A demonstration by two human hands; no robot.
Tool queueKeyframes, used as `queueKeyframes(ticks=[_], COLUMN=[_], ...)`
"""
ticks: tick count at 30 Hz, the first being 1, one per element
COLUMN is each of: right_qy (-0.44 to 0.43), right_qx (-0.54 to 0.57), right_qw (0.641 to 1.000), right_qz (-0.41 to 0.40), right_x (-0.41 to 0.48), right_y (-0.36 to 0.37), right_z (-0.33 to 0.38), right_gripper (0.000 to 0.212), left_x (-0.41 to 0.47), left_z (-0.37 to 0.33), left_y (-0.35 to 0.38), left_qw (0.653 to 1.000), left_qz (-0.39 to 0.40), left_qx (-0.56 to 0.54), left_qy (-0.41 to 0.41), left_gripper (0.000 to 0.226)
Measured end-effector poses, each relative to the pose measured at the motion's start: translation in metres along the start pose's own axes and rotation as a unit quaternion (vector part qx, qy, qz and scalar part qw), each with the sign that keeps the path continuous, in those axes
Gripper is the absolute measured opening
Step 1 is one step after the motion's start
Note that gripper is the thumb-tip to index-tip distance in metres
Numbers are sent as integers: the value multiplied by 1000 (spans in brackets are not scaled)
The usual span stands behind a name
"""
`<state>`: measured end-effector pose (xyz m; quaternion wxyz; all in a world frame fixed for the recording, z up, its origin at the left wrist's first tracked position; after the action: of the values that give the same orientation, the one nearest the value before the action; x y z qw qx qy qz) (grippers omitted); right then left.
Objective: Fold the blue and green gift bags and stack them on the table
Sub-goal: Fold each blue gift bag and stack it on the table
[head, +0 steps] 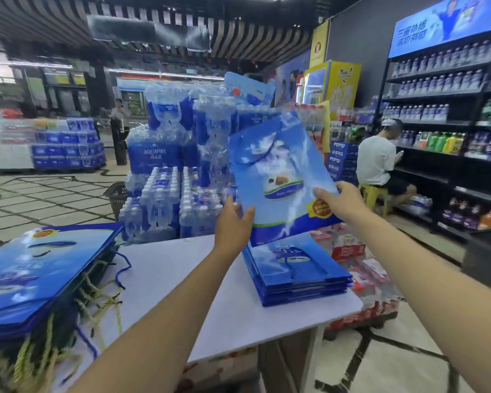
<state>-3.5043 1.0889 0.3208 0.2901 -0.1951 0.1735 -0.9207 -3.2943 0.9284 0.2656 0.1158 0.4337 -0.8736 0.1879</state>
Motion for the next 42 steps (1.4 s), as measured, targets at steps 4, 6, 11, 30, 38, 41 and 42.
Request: queueKeyframes(ticks=[4,6,11,30,38,41,42], right_qy=[58,93,135,-62,-216,-213,-204], right_qx=[-10,-43,-201,-385,-289,-305,-313], right_qw=[997,992,965,915,913,901,899], right_qz=[51,67,100,108,191,223,229], right_x=[-8,-9,-20,-59,-107,-120,-123], right_y=[8,15,30,125,246,280,287], right_z=[-41,-66,-104,-37,-7,-17,-22], right_gripper=[25,25,39,49,42,46,48], left_x=[-1,0,-9,-26,-42,-52,-57], left_z=[27,47,85,49,40,57,64], left_y=[20,27,40,-73,-233,-288,-303], left_qw=[987,988,981,864,785,755,745], left_qz=[48,62,81,97,63,94,107], left_qx=[-109,-64,13,493,606,616,613], left_qy=[-111,-124,-177,-32,-108,-204,-241], left_gripper=[17,13,11,51,51,81,96])
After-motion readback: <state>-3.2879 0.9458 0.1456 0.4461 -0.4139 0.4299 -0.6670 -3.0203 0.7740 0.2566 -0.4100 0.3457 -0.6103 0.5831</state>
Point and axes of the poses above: each hand's wrist, its own x-axis towards the middle knuckle, its own y-axis out of the palm, z = x × y, the point moved 4 cm from there along x, towards the middle knuckle, and after that the axes turned 7 degrees about z, right-handed, at the moved point
